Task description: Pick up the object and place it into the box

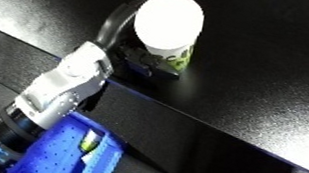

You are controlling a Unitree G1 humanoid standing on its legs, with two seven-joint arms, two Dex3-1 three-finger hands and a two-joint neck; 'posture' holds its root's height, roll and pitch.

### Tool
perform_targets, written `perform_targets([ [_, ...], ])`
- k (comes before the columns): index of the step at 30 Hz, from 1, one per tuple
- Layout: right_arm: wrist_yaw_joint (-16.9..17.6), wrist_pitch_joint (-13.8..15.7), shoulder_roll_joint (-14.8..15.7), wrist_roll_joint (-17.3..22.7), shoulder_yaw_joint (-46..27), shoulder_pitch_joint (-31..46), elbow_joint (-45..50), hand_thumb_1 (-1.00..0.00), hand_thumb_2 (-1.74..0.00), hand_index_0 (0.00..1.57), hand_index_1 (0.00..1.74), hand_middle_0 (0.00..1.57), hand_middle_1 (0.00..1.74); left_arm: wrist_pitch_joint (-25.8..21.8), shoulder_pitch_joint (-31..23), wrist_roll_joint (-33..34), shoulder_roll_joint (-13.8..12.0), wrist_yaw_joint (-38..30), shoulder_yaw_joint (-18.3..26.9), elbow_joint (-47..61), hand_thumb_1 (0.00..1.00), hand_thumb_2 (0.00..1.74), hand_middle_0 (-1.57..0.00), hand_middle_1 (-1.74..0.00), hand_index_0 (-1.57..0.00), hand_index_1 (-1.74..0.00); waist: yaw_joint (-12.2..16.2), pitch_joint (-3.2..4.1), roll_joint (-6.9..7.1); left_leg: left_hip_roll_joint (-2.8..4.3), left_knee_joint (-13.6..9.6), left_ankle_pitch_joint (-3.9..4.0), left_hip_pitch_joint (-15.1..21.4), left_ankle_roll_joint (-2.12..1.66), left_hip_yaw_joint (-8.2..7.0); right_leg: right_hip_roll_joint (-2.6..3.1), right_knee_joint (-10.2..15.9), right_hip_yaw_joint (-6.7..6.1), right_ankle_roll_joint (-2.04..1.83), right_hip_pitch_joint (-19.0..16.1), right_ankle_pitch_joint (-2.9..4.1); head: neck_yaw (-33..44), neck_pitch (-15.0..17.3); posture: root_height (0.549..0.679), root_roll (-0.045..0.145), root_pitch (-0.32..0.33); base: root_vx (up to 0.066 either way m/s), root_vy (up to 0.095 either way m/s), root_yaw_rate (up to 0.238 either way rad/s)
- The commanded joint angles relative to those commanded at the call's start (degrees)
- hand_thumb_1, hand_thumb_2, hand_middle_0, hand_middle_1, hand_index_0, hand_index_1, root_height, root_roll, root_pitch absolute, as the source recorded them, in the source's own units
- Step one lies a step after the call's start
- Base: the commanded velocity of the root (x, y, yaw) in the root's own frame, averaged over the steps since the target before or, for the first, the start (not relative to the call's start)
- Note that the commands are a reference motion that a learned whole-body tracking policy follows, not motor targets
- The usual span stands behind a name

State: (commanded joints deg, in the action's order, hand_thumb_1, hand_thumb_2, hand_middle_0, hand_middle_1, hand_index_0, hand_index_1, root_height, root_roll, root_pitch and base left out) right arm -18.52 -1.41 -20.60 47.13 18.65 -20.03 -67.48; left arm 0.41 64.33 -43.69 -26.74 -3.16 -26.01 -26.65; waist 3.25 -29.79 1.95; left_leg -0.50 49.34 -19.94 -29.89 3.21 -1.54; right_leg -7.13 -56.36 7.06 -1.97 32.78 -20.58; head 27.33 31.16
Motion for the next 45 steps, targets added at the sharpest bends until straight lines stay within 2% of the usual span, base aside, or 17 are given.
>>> perform_targets([
  [8,-0.2,0.5,0.2,0.0,0.2,-0.2,-0.3,0.0,0.0,0.0,0.0,0.0,0.0,1.2,2.0,-0.4,-0.1,0.2,-1.7,-0.7,0.8,1.39,-1.26,-1.39,-1.26,-1.39,0.4,0.0,-0.17,0.14,0.0,-0.06,0.2,-0.02,-0.07,-0.14,0.1,-0.1,-0.06,-0.1,0.19,0.2,0.4,0.609,0.021,-0.017,-0.008,0.0,-0.001],
  [12,-0.1,0.7,0.3,-0.1,0.1,0.0,-0.5,0.0,0.0,0.0,0.0,0.0,0.0,2.0,1.8,-2.3,-0.2,0.2,-1.8,-1.3,1.0,1.74,-1.57,-1.74,-1.57,-1.74,0.3,0.0,-0.31,0.1,-0.1,-0.01,0.3,-0.03,0.05,-0.27,0.2,-0.13,-0.12,-0.1,0.23,-0.2,-1.0,0.609,0.022,-0.018,0.0,-0.004,0.024],
  [18,0.6,1.1,0.4,0.6,0.2,0.2,-0.1,0.0,0.0,0.0,0.0,0.0,0.0,3.9,-0.8,-12.0,-0.4,1.5,0.2,1.1,1.0,1.74,-1.57,-1.74,-1.57,-1.74,-0.3,0.0,-0.77,-0.05,-0.6,0.3,0.3,-0.24,0.49,-0.43,0.6,0.2,-0.04,-0.4,0.26,-2.7,-1.9,0.61,0.024,-0.011,-0.01,-0.021,0.037],
  [21,1.1,1.5,0.4,0.8,-0.3,0.8,0.2,0.0,0.0,0.0,0.0,0.0,0.0,2.6,-3.7,-15.7,-0.4,2.0,2.8,4.5,1.0,1.74,-1.57,-1.74,-1.57,-1.74,-0.8,0.0,-1.27,-0.34,-0.8,0.45,0.1,-0.39,0.93,-0.6,0.6,0.45,0.27,-0.4,0.04,-4.1,-1.4,0.61,0.027,-0.009,-0.012,-0.017,0.083],
  [24,1.3,2.1,0.3,1.0,-1.3,1.9,0.5,0.0,0.0,0.0,0.0,0.0,0.0,0.0,-7.7,-16.8,-0.7,2.1,6.4,9.1,1.0,1.74,-1.57,-1.74,-1.57,-1.74,-1.7,0.0,-1.83,-0.78,-0.8,0.44,0.1,-0.51,1.39,-0.87,0.3,0.69,0.64,-0.5,-0.32,-6.1,-0.9,0.609,0.032,-0.008,0.003,-0.017,0.105],
  [31,1.1,4.2,0.0,2.2,-3.8,5.8,1.5,0.0,0.0,0.0,0.0,0.0,0.0,-6.3,-18.5,-12.7,-3.1,-0.1,16.8,20.5,1.0,1.74,-1.57,-1.74,-1.57,-1.74,-4.6,0.0,-3.04,-1.92,-0.9,0.57,0.0,-0.67,2.57,-1.37,-0.4,1.43,1.42,-0.8,-1.16,-11.1,-1.0,0.609,0.04,-0.005,0.001,-0.026,0.13],
  [36,0.5,5.6,-0.1,2.8,-5.8,9.0,2.5,0.0,0.0,0.0,0.0,0.0,0.0,-14.1,-26.6,-7.5,-4.7,-2.0,25.4,25.5,1.0,1.74,-1.57,-1.74,-1.57,-1.74,-6.6,0.0,-3.8,-2.51,-1.4,0.96,-0.2,-0.83,3.33,-1.46,-0.7,1.9,1.94,-0.8,-1.69,-13.7,-1.8,0.61,0.043,0.001,-0.011,-0.023,0.119],
  [41,0.9,6.2,0.2,3.2,-6.9,10.7,3.3,0.0,0.0,0.0,0.0,0.0,0.0,-22.7,-34.2,-0.8,-4.8,-8.2,33.4,25.2,1.0,1.74,-1.57,-1.74,-1.57,-1.74,-8.0,0.0,-4.42,-2.87,-1.8,1.32,-0.4,-0.96,3.89,-1.54,-1.2,2.34,2.59,-0.9,-2.4,-14.6,-2.4,0.61,0.046,0.005,-0.014,-0.008,0.091],
  [45,0.9,6.4,0.2,3.3,-7.1,11.1,3.2,0.0,0.0,0.0,0.0,0.0,0.0,-28.8,-39.7,0.1,-4.4,-14.9,38.4,19.4,1.0,1.74,-1.57,-1.74,-1.57,-1.74,-8.6,0.0,-4.75,-3.04,-1.6,1.42,-0.5,-0.92,4.08,-1.58,-1.6,2.58,3.02,-1.0,-3.03,-14.0,-2.2,0.61,0.048,0.005,-0.004,0.005,0.053],
])
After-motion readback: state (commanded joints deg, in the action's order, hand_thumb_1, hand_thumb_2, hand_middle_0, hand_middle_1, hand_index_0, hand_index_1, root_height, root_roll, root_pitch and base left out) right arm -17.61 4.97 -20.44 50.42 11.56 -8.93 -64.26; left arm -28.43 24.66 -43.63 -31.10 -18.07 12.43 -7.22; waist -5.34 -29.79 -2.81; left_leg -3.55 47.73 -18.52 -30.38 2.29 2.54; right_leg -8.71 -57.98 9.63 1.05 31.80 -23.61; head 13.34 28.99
